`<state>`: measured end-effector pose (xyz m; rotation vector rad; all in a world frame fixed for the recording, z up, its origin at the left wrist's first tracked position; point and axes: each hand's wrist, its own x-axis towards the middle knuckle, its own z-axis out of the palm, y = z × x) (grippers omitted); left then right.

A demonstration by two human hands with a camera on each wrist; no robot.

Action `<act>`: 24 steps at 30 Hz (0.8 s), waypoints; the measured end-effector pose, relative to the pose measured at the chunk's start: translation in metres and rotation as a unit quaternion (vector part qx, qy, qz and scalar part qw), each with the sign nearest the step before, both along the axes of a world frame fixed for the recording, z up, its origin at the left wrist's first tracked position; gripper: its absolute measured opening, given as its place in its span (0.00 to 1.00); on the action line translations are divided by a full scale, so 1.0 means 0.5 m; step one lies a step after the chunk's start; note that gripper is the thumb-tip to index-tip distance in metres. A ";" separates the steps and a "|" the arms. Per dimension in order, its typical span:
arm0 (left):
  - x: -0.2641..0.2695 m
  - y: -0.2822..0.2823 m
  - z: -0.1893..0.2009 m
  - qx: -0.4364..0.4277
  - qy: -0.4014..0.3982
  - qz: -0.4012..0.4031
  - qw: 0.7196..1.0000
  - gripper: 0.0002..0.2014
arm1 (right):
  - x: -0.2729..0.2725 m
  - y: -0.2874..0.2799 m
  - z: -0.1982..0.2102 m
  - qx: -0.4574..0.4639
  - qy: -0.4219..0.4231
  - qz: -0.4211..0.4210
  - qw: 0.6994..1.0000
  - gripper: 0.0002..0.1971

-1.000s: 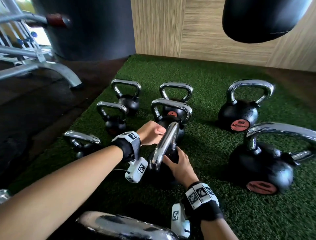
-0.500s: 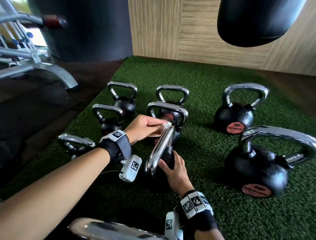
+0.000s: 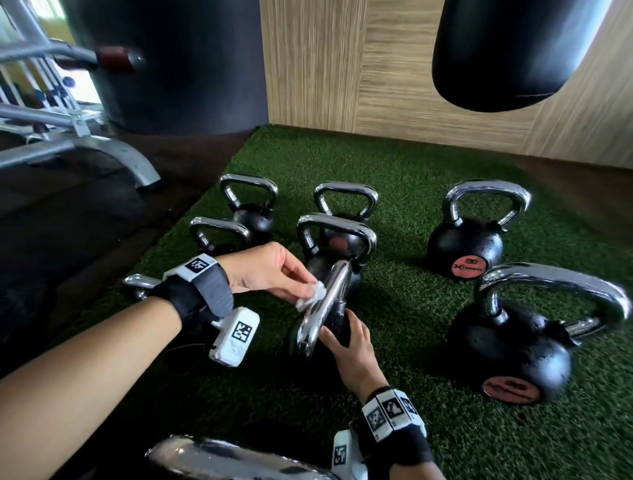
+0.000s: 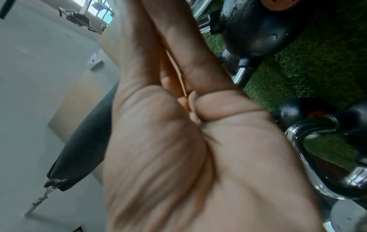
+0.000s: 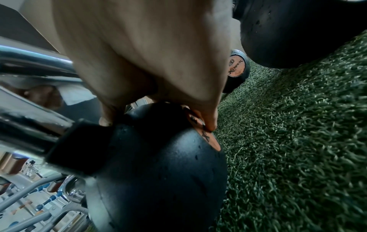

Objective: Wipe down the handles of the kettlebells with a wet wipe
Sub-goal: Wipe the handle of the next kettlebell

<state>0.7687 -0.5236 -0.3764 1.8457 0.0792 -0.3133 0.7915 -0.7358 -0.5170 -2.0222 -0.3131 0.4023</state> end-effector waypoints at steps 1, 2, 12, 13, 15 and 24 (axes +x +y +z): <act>-0.006 0.001 0.003 0.003 -0.002 -0.002 1.000 0.10 | 0.001 0.001 0.000 -0.004 0.002 0.001 1.000 0.45; -0.011 -0.001 0.003 0.008 -0.010 0.002 1.000 0.10 | 0.001 0.001 0.000 -0.008 0.005 0.002 1.000 0.45; -0.073 -0.001 -0.014 -0.020 -0.012 -0.036 0.999 0.12 | 0.005 0.001 -0.006 -0.008 -0.008 0.004 1.000 0.43; -0.080 -0.002 -0.021 -0.026 -0.015 -0.030 0.999 0.14 | 0.005 0.001 -0.007 -0.007 -0.009 0.004 1.000 0.43; -0.093 -0.004 -0.034 -0.034 -0.016 -0.030 0.999 0.17 | 0.005 0.000 -0.008 -0.004 -0.011 0.005 1.000 0.43; -0.133 -0.006 -0.083 0.007 -0.066 -0.031 0.997 0.17 | 0.004 -0.003 -0.011 0.006 -0.007 0.003 1.000 0.43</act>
